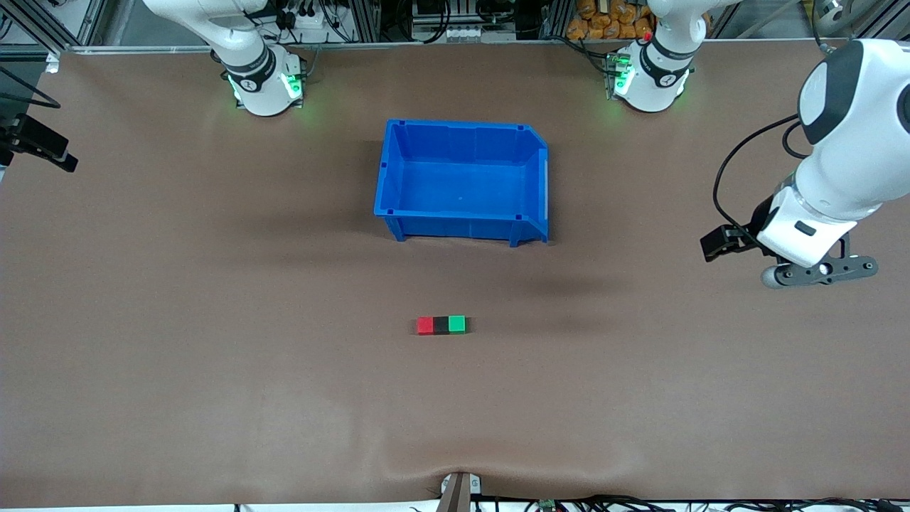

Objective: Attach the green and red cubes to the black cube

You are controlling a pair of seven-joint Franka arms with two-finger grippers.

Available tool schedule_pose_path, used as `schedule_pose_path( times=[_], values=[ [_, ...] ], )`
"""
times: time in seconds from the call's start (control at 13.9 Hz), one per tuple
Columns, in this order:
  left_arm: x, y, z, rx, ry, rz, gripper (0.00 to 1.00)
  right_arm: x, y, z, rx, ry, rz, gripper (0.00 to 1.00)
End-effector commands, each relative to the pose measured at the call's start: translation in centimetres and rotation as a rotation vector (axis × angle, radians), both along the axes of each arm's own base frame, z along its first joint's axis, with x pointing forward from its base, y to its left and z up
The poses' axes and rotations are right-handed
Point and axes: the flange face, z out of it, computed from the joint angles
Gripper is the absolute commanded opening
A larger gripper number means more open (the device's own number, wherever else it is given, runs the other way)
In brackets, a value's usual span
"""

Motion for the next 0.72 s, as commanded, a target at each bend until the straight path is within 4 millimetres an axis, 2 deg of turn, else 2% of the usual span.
schedule_pose_path(
  times=[0.0,0.22,0.36,0.5,0.65],
  values=[
    [-1.5,1.5,2.6,0.003,0.023,-0.049,1.00,0.1,0.0,0.5,0.015,-0.004,0.003,1.00],
    [-3.1,4.0,4.5,-0.014,0.065,-0.114,1.00,0.1,0.0,0.5,0.015,-0.004,0.003,1.00],
    [-4.4,4.9,5.9,-0.032,0.088,-0.157,1.00,0.1,-0.1,0.5,0.015,-0.004,0.001,1.00],
    [-5.9,4.7,7.7,-0.032,0.092,-0.167,1.00,0.1,0.0,0.5,0.015,-0.004,0.003,1.00],
    [-6.5,3.6,8.4,-0.054,0.091,-0.178,1.00,0.1,-0.1,0.5,0.015,-0.004,0.001,1.00]
  ],
)
